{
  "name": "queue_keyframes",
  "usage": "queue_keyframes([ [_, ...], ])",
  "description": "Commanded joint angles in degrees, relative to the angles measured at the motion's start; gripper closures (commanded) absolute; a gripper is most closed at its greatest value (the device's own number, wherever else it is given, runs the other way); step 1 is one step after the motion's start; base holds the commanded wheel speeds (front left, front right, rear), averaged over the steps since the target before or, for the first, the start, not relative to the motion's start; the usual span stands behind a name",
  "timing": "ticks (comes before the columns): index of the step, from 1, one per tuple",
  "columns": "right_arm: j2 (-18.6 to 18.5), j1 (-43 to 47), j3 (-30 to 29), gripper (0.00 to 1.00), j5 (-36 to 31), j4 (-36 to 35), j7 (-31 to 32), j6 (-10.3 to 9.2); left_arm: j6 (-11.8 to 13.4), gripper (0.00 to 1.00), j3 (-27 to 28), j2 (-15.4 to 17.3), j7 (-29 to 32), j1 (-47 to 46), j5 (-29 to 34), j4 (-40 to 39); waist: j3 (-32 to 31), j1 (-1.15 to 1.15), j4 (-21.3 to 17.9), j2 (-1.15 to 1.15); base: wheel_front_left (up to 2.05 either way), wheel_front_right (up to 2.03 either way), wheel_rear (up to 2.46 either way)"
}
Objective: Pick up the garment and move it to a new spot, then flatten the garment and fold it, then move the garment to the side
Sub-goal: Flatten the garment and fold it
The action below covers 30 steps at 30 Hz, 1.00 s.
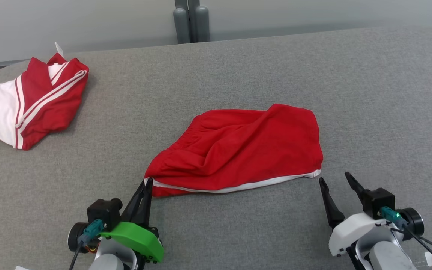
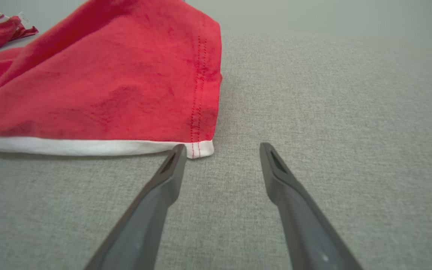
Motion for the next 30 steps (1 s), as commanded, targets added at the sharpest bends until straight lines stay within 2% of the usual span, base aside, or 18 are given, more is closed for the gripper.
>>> queue_keyframes([
  [1,-0.62,-1.55,0.44,0.0,-0.69,0.94,-0.17,0.01,0.13,1.0,0.26,0.07,-0.3,-0.03,-0.48,-0.29,0.35,0.0,0.25,0.0,0.0,0.0,0.0],
  [12,-1.65,-9.25,6.44,0.0,0.95,11.73,-0.17,-0.02,-0.35,1.0,0.14,-0.5,-0.27,-0.41,0.08,-1.35,1.5,0.0,2.21,0.0,0.0,0.0,0.0],
  [13,-1.76,-9.47,6.85,0.06,1.13,12.25,-0.17,-0.01,-0.39,1.0,0.12,-0.51,-0.27,-0.34,0.11,-1.38,1.51,0.0,2.32,0.0,0.0,0.0,0.0],
  [16,-1.89,-10.27,8.27,0.51,1.93,13.4,-0.17,-0.01,-0.39,1.0,0.19,-0.52,-0.28,-0.1,0.18,-1.41,1.51,0.0,2.59,0.0,0.0,0.0,0.0],
  [20,-1.93,-10.57,9.73,0.67,3.25,15.24,-0.16,-0.02,-0.41,1.0,0.42,-0.52,-0.27,0.37,0.19,-1.38,1.3,0.0,2.58,0.0,0.0,0.0,0.0],
  [24,-1.97,-11.13,11.97,0.76,5.07,17.26,-0.04,-0.01,-0.42,1.0,0.68,-0.39,-0.28,0.79,-0.02,-1.34,1.12,0.0,2.23,0.0,0.0,0.0,0.0],
  [26,-2.06,-11.43,13.04,0.89,6.22,18.71,-0.03,-0.01,-0.43,1.0,0.76,-0.29,-0.28,0.97,-0.09,-1.27,0.99,0.0,1.99,0.0,0.0,0.0,0.0],
  [27,-2.16,-11.7,13.49,1.0,6.7,19.18,-0.03,-0.01,-0.44,1.0,0.77,-0.29,-0.28,1.01,-0.1,-1.24,0.95,0.0,1.91,0.0,0.0,0.0,0.0],
  [30,-2.54,-12.71,13.76,1.0,8.14,18.16,-0.04,-0.04,-0.5,1.0,0.86,-0.33,-0.28,0.98,-0.06,-1.49,0.7,0.0,1.73,0.0,0.0,0.0,0.0],
])
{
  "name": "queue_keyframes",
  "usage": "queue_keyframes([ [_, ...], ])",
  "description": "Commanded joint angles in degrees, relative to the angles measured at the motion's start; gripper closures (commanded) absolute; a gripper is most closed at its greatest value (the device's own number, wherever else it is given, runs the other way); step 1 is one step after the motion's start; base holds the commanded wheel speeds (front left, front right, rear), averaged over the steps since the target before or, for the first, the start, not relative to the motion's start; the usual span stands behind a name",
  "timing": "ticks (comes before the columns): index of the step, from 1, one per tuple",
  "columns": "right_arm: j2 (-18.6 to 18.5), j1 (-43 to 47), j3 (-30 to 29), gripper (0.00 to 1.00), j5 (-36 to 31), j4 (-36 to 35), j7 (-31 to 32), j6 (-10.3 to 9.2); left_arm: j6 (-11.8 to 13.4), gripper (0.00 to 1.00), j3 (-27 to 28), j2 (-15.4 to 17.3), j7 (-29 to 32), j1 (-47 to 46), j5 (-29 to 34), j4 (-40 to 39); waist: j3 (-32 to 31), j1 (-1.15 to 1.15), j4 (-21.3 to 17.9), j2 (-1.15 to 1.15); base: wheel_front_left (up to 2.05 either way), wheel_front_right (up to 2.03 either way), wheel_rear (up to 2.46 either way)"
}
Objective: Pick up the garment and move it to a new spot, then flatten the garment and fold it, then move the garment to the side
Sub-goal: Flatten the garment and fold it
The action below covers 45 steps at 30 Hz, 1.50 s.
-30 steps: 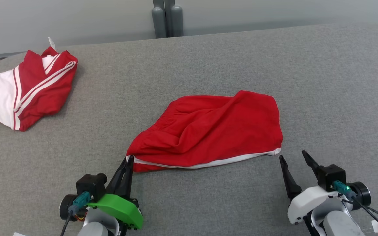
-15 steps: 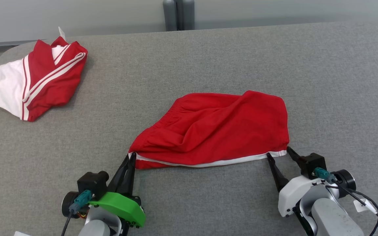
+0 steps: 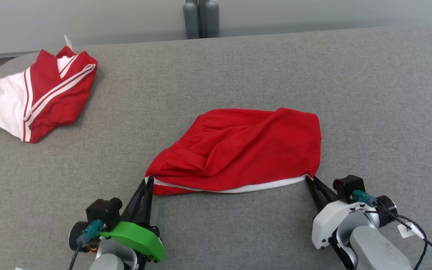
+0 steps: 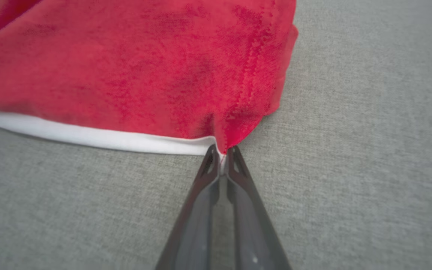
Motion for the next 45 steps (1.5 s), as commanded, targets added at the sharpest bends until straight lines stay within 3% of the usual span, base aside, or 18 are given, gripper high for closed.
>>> queue_keyframes([
  [1,-0.57,-0.42,-0.34,1.0,0.61,-0.92,0.11,-0.09,-0.06,1.0,0.41,0.17,-0.2,0.53,-0.15,-0.43,-0.26,0.0,-0.12,0.0,0.0,0.0,0.0],
  [9,-1.91,2.77,-4.3,1.0,2.77,-13.03,0.06,-0.08,-0.6,1.0,2.54,-0.88,-0.2,1.47,-3.26,-5.51,-2.28,0.0,-0.87,0.0,0.0,0.0,0.0],
  [17,-4.52,5.1,-7.64,1.0,1.6,-30.54,0.06,-0.08,-1.27,1.0,3.29,-1.71,-0.03,1.11,-9.11,-18.46,-5.45,0.0,-2.52,0.0,0.0,0.0,0.0],
  [26,-6.86,7.58,-11.74,1.0,-0.33,-48.68,0.96,-0.08,-0.53,1.0,4.48,0.62,5.24,0.64,-13.28,-36.84,-7.98,0.0,-4.05,0.0,0.0,0.0,0.0],
  [35,-7.88,8.65,-16.94,1.0,-1.51,-65.62,7.13,-0.08,1.92,1.0,5.94,3.87,13.86,-4.01,-15.12,-51.31,-7.04,0.0,-4.64,0.0,0.0,0.0,0.0],
  [39,-7.89,6.37,-17.27,1.0,-1.11,-67.55,9.48,-0.08,1.87,1.0,6.13,4.93,16.96,-8.53,-15.84,-50.17,-4.79,0.0,-4.71,0.0,0.0,0.0,0.0],
  [45,-8.43,-6.08,-13.3,1.0,1.55,-55.72,10.52,-0.08,0.92,1.0,7.14,6.71,21.25,-23.22,-17.47,-37.68,1.46,0.0,-5.55,0.0,0.0,0.0,0.0],
])
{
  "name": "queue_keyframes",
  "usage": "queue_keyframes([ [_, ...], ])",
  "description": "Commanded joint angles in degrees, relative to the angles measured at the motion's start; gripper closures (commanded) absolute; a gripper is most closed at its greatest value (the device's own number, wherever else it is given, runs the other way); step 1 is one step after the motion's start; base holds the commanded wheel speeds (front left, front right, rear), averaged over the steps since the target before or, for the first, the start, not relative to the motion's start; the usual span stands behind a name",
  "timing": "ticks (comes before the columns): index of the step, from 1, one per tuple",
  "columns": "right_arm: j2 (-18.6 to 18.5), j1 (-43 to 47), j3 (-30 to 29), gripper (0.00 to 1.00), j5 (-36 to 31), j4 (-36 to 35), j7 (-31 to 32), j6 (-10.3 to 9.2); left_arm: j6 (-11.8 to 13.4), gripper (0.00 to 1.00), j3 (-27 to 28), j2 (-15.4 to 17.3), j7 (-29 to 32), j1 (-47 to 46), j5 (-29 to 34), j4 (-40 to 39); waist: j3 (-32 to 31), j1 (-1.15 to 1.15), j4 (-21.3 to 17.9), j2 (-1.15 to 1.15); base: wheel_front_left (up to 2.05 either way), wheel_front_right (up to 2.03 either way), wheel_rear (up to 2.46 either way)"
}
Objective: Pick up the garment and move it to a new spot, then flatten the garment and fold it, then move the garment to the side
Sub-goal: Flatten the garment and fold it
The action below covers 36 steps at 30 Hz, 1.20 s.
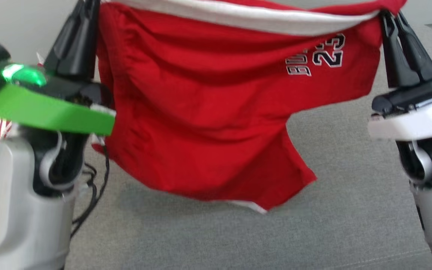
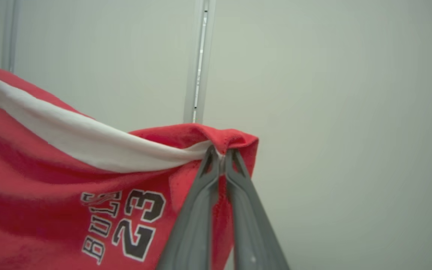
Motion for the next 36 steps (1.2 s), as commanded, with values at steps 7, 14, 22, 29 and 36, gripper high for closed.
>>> queue_keyframes([
  [7,2.01,-25.38,3.5,1.0,-1.06,21.42,-4.3,-0.08,-0.77,1.0,1.18,1.13,-0.87,-24.24,2.65,19.95,10.49,0.0,-2.87,0.0,0.0,0.0,0.0],
  [14,8.36,-41.91,2.77,1.0,-5.19,38.88,-9.11,-0.08,-1.22,1.0,1.28,2.99,-7.99,-38.74,7.06,37.23,17.38,0.0,-6.0,0.0,0.0,0.0,0.0],
  [22,12.25,-42.04,5.99,1.0,-4.87,49.84,-10.74,-0.09,-2.3,1.0,-0.01,2.44,-16.18,-37.48,6.62,52.71,24.27,0.0,-6.55,0.0,0.0,0.0,0.0],
  [29,11.42,-34.7,5.22,1.0,-3.19,45.66,-10.78,-0.08,-2.74,1.0,-4.36,2.05,-19.68,-32.07,0.53,53.07,24.9,0.0,-4.93,0.0,0.0,0.0,0.0],
  [36,8.92,-25.48,4.13,1.0,-1.58,37.77,-10.77,-0.09,-2.69,1.0,-7.41,4.96,-21.18,-23.56,-7.35,45.38,21.54,0.0,-2.89,0.0,0.0,0.0,0.0],
])
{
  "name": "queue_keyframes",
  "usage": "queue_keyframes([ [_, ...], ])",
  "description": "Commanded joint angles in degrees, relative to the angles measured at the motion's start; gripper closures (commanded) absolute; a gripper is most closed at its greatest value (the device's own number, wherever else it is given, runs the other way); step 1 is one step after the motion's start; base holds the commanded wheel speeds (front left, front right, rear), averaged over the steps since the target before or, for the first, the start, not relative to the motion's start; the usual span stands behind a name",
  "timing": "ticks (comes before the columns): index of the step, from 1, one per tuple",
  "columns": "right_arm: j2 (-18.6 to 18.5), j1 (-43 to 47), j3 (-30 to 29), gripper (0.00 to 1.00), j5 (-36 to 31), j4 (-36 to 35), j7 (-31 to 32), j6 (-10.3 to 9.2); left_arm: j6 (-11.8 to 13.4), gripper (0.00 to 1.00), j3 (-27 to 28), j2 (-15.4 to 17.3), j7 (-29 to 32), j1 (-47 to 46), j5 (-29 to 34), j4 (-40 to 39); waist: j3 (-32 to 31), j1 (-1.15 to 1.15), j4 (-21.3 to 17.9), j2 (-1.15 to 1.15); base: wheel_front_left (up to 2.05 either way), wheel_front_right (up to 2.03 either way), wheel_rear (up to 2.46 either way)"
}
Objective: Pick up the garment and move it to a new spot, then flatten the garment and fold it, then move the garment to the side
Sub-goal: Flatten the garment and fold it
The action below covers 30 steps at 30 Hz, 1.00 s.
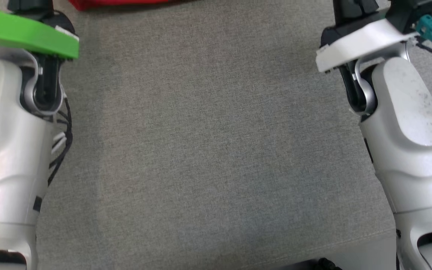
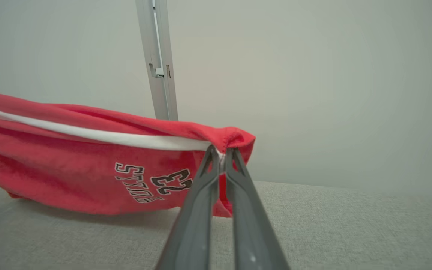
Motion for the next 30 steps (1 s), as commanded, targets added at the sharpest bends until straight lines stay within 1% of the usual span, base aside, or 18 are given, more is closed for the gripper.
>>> queue_keyframes([
  [1,-0.87,2.33,-0.65,1.0,0.63,-1.46,-0.16,-0.11,-0.04,1.0,0.0,1.15,-0.44,2.7,-1.16,-1.52,-2.43,-0.01,1.51,0.0,0.0,0.0,0.0],
  [3,-1.41,5.43,-0.99,1.0,0.96,-3.84,-0.16,-0.12,0.06,1.0,0.39,1.58,-0.6,6.15,-2.14,-4.62,-3.92,-0.01,1.99,0.0,0.0,0.0,0.0],
  [6,-1.93,10.66,-1.64,1.0,1.89,-7.29,-0.16,-0.13,0.06,1.0,1.94,1.06,-0.53,12.79,-1.59,-10.21,-6.67,-0.01,2.81,0.0,0.0,0.0,0.0],
  [11,-2.82,19.97,-3.0,1.0,2.79,-13.05,-0.17,-0.14,0.06,1.0,4.03,-1.34,-0.56,24.14,0.1,-17.92,-11.63,-0.01,4.01,0.0,0.0,0.0,0.0],
  [14,-3.15,26.62,-4.19,1.0,2.81,-17.13,-0.17,-0.14,0.06,1.0,4.87,-3.31,-0.56,31.75,1.53,-22.19,-15.11,-0.01,4.56,0.0,0.0,0.0,0.0],
  [20,-3.0,38.64,-7.26,1.0,2.23,-25.26,-0.16,-0.17,0.06,1.0,5.13,-6.05,-0.58,44.21,3.88,-29.1,-20.7,-0.01,5.15,0.0,0.0,0.0,0.0],
  [26,-2.96,48.38,-8.48,1.0,1.53,-32.36,-0.12,-0.16,0.05,1.0,5.62,-7.76,-0.57,53.59,5.93,-35.11,-24.33,-0.01,4.69,0.0,0.0,0.0,0.0],
  [30,-2.69,53.72,-8.62,1.0,0.59,-36.71,1.96,-0.16,0.05,1.0,5.69,-8.4,-0.57,59.07,6.5,-38.09,-24.98,-0.01,4.32,0.0,0.0,0.0,0.0],
])
